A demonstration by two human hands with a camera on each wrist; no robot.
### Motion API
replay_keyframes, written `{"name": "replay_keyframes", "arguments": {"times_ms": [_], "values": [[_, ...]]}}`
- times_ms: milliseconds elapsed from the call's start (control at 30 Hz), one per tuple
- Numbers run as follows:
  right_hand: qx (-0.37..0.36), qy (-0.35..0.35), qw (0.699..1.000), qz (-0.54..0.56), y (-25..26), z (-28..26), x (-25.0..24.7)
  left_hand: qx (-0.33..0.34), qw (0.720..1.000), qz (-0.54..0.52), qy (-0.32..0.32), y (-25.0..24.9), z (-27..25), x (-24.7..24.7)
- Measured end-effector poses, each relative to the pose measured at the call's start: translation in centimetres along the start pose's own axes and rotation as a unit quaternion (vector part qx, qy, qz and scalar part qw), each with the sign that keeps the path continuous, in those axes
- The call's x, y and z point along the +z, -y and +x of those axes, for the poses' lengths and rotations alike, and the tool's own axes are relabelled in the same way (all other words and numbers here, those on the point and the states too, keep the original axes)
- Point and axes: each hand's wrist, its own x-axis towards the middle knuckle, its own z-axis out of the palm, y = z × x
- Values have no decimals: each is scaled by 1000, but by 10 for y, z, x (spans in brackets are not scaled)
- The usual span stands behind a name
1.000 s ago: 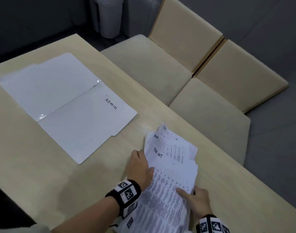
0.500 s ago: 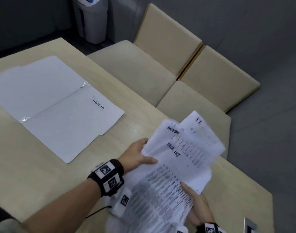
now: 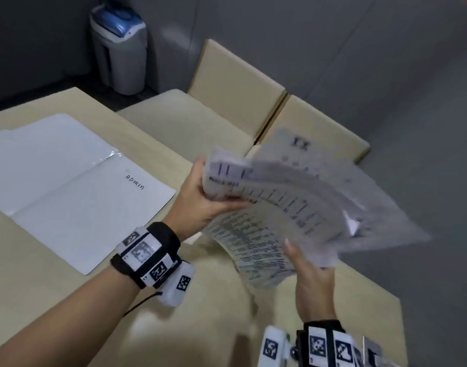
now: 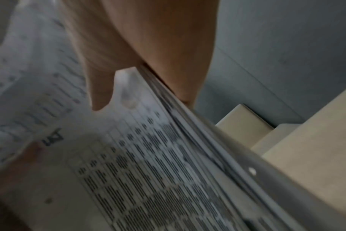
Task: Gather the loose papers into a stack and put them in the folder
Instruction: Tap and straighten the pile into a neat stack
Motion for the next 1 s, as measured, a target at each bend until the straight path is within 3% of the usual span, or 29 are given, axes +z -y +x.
{"name": "replay_keyframes", "arguments": {"times_ms": [267,467,567,667,833,933,1000], "values": [[15,3,999,-50,-31,18,8,-22,999,32,-17,18,11,11],[-6,-26,1000,-13,-28,20,3,27,996,42,-70,20,7,16],[14,-18,1000,-13,-34,18,1,-12,998,16,-60,26,4,9],[-37,-44,997,-47,-21,21,4,-38,998,50,-29,39,5,0],[-182,-79,974,-114,8,33,16,-42,995,88,-29,57,12,-10],[-244,-59,945,-207,4,43,14,-50,994,94,-26,60,18,-14],[-236,-30,932,-273,-2,43,13,-63,994,90,-19,62,21,-19]]}}
